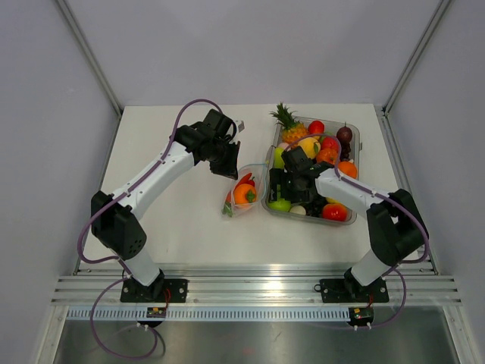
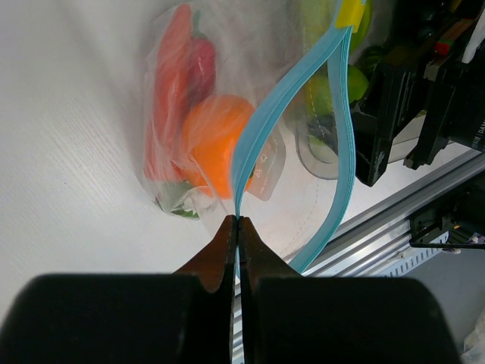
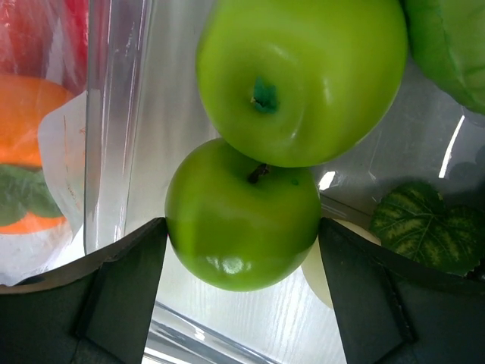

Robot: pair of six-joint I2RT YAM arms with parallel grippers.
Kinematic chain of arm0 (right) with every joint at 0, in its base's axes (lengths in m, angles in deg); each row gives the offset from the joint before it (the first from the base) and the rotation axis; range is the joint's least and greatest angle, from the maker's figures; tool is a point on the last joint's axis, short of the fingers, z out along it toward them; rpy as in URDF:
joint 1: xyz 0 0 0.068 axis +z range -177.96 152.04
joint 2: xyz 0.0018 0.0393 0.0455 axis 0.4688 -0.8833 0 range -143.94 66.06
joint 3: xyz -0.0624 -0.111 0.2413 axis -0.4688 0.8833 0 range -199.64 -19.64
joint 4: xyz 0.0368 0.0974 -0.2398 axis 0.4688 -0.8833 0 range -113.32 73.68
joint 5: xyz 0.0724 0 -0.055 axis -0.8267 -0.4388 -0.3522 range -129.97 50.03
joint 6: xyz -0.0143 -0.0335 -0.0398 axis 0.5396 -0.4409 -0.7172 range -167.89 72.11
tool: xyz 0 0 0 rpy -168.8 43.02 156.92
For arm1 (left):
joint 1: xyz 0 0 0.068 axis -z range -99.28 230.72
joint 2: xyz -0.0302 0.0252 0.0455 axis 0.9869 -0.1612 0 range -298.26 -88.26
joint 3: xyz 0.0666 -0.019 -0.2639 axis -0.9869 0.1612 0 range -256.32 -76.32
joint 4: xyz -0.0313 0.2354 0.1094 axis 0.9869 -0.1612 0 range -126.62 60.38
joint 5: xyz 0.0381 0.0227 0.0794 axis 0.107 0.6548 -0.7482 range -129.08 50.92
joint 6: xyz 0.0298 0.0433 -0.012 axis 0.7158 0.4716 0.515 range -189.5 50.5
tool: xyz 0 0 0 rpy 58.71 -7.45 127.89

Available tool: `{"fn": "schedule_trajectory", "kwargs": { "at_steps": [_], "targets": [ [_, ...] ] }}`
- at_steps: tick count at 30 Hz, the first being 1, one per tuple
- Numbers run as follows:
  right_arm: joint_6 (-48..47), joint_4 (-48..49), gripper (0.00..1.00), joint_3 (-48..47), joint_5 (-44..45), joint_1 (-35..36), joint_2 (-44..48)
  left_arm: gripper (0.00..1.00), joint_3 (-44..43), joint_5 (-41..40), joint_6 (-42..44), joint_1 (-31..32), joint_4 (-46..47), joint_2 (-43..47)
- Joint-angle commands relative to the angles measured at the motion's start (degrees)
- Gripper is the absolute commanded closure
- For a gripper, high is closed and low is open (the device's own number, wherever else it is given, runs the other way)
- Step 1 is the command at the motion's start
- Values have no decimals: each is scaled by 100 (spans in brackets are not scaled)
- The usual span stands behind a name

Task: Place the food in the zip-top bag and seal the zipper
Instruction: Pick up the fake fruit from the bin.

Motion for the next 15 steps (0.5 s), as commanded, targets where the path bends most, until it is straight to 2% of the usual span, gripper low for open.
{"fn": "schedule_trajectory", "kwargs": {
  "at_steps": [1,4,7,10,12,15],
  "targets": [
    [-181,181,14,103,-210,35,-282,100,-30,60,46,-3,137,186],
    [-181,198,15,164,-104,27,-388,100,-4,69,46,-3,137,194],
    [-146,233,21,252,19,27,-432,100,14,86,37,-3,163,186],
    [-102,260,37,340,116,27,-362,100,14,104,37,-3,181,168],
    [-58,260,52,410,177,18,-160,100,14,113,28,6,172,168],
    [-23,137,58,437,283,27,252,100,22,113,28,6,189,168]
  ]
}}
